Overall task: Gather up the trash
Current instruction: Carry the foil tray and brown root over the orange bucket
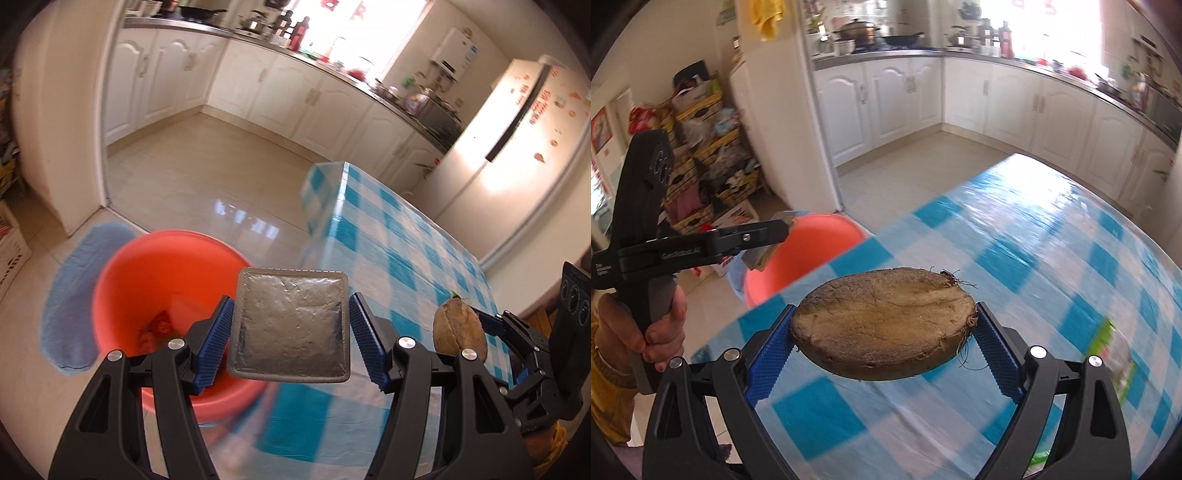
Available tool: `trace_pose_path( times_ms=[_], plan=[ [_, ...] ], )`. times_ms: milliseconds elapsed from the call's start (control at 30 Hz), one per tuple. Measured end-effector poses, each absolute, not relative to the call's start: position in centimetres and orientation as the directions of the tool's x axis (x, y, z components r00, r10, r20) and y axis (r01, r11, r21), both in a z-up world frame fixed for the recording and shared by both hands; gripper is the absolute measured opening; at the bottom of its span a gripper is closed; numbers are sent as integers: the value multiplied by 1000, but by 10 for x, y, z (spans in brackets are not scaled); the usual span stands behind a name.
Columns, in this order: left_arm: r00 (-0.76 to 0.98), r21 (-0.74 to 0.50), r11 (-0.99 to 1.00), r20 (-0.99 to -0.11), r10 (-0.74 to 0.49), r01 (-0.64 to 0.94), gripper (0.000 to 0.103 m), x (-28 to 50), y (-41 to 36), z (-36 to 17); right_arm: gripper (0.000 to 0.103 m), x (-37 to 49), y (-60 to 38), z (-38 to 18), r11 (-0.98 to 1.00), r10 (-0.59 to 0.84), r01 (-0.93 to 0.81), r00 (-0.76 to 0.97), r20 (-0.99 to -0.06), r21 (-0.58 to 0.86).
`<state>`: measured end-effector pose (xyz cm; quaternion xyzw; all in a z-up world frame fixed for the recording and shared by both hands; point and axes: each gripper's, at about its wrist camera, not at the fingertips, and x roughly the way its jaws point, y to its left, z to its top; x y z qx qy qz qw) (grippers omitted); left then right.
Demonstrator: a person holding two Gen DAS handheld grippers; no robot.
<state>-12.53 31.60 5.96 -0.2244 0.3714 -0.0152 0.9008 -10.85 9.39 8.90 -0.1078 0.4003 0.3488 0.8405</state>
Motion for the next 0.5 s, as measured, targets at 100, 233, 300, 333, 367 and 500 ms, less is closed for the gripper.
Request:
trace_pose_path(
  times_ms=[100,233,300,333,367,500],
  plan=[
    [727,-418,892,-665,-172,-172,64,-128,329,57,91,-109,116,88,699,515,-710,413,-751,89],
    [727,-416,884,-672,-139,-215,64,-132,346,53,91,-109,147,87,649,536,-756,378,-755,82],
    [724,-414,880,-678,-128,-232,64,-133,352,51,91,-109,160,85,628,542,-774,361,-759,80],
    [723,-413,879,-680,-123,-239,64,-133,355,49,91,-109,165,85,620,545,-781,355,-760,80],
    [722,-413,877,-682,-119,-245,64,-134,359,47,91,-108,173,83,608,548,-790,345,-762,80],
    [713,-414,871,-692,-112,-265,64,-135,367,41,91,-107,193,77,575,553,-815,320,-769,73]
  ],
)
